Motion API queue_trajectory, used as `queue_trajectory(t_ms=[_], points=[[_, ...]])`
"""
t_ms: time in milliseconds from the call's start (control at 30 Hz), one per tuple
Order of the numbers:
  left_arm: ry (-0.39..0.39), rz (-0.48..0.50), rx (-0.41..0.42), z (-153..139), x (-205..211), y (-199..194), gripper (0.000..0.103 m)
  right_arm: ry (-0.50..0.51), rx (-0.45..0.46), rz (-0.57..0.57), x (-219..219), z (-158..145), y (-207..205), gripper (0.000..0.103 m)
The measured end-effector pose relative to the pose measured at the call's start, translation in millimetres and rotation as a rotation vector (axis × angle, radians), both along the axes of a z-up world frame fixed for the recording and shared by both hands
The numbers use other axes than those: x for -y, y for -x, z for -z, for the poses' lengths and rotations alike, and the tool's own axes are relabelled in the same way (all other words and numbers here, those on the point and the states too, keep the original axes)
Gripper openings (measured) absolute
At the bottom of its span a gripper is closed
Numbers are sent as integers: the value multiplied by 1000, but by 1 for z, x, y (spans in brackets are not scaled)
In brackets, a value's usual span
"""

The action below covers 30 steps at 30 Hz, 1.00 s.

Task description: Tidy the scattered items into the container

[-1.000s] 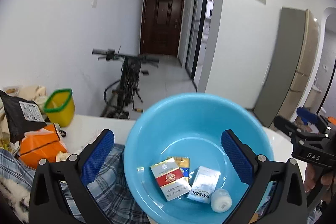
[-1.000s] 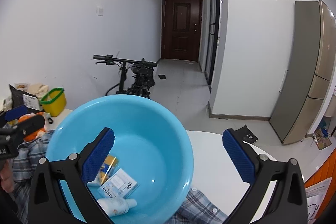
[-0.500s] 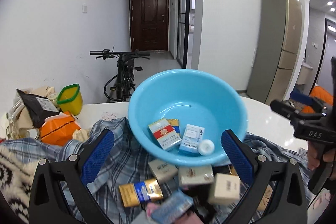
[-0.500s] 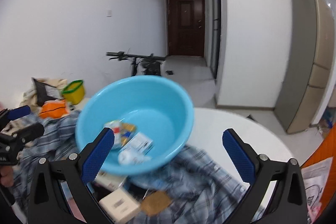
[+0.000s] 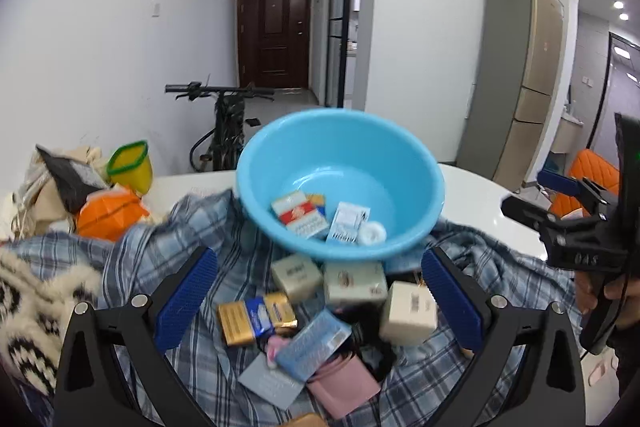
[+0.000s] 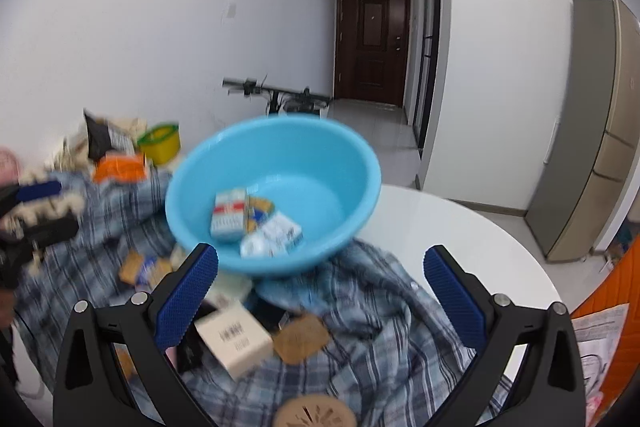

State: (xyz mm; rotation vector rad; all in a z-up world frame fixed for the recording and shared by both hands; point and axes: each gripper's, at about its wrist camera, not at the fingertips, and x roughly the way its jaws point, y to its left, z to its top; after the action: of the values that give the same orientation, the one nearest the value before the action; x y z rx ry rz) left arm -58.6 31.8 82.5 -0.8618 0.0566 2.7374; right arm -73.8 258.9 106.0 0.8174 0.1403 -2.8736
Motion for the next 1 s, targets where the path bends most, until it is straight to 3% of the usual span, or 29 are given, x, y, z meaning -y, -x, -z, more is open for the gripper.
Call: queue_trajectory(t_ms=[267,400,500,767,1000], points=[[-5,18,184,60,3,-7,103,16,112,-30,2,57,-29,103],[14,0,216,83,3,-9,103,3,181,-16,3,91,-37,103],[17,-4,244,101,4,-14,103,76,258,-15,-4,109,-46,103],[-54,-15,310,134,7,-24,103,31,198,36,-1,123,-88,103],[-44,-17,314,140,7,-28,103,128,274,45,-14,140,-87,103]])
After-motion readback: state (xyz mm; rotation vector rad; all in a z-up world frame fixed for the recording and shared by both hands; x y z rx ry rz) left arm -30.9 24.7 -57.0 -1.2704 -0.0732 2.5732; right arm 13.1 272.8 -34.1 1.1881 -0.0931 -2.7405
